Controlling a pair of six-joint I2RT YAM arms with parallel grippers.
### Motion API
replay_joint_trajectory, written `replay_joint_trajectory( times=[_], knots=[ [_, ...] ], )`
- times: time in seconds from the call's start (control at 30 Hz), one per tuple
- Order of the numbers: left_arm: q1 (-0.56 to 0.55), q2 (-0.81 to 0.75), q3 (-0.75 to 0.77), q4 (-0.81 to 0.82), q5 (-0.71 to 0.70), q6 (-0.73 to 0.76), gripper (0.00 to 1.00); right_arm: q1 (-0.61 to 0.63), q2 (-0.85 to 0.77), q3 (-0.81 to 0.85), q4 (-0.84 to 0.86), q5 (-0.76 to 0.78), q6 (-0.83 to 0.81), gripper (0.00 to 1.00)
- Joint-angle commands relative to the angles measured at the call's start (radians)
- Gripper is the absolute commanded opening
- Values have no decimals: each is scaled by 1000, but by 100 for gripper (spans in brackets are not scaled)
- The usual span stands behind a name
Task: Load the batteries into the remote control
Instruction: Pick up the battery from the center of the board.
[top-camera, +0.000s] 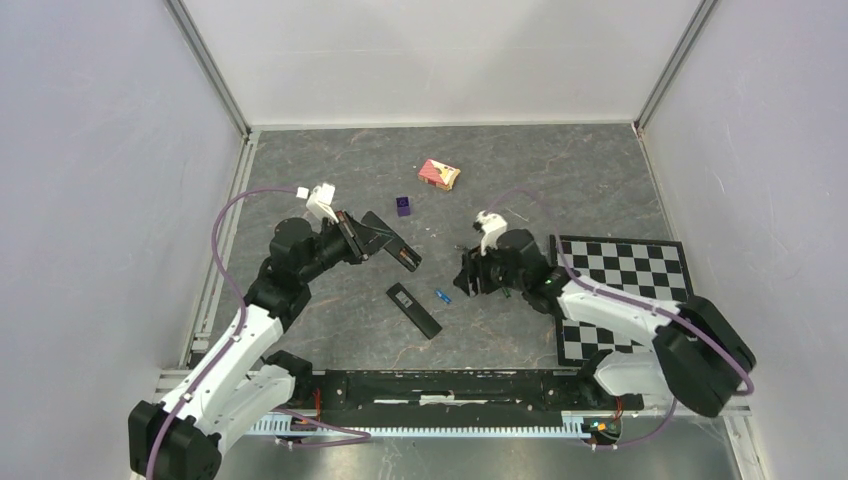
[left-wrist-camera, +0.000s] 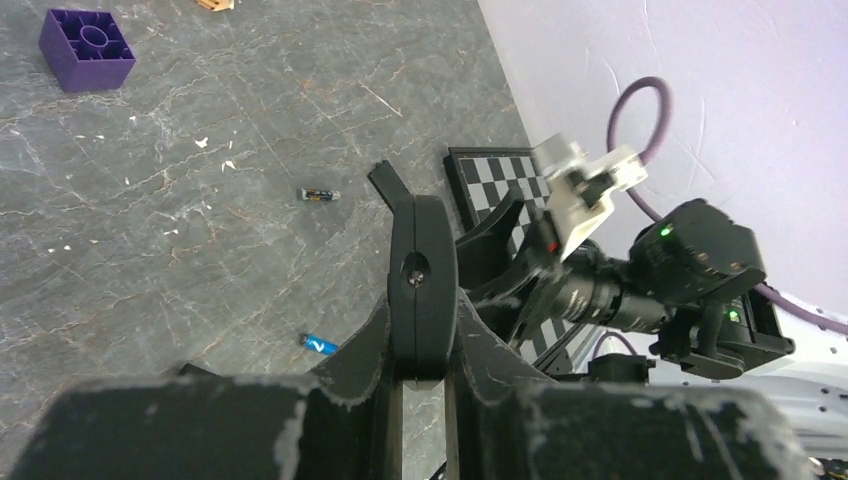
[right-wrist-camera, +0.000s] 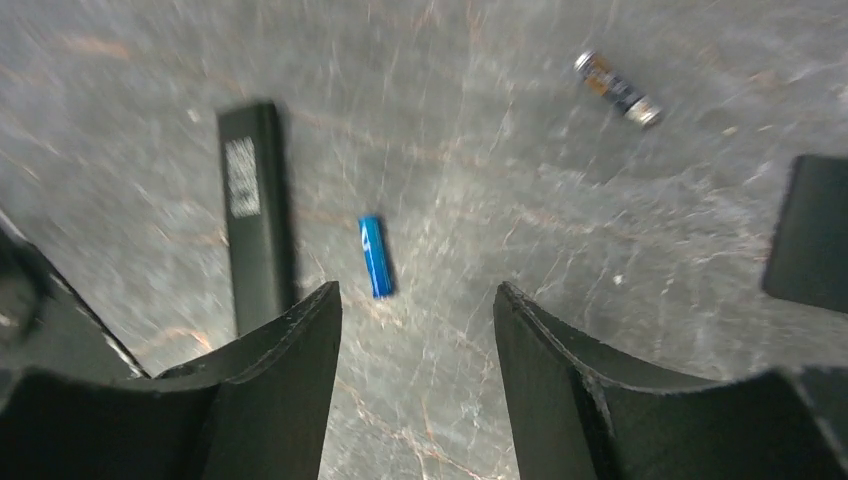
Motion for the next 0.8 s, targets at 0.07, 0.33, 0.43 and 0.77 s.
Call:
replay_joint_trajectory(
  times=[0.07,0.33,0.43,0.77],
  knots=[
    [3,-44,37,-43,-18,95,2,130,145,101,-70,110,-231,62],
    [7,-28,59,-87,-52,97,2,242,287,167,-61,203,-324,59],
    [8,-31,66,-95,-52,100,2,258,323,193,-67,218,-346,57],
    [14,-34,70,-109,-57,109,2,272,388,216,-86,224,-362,38]
  ],
)
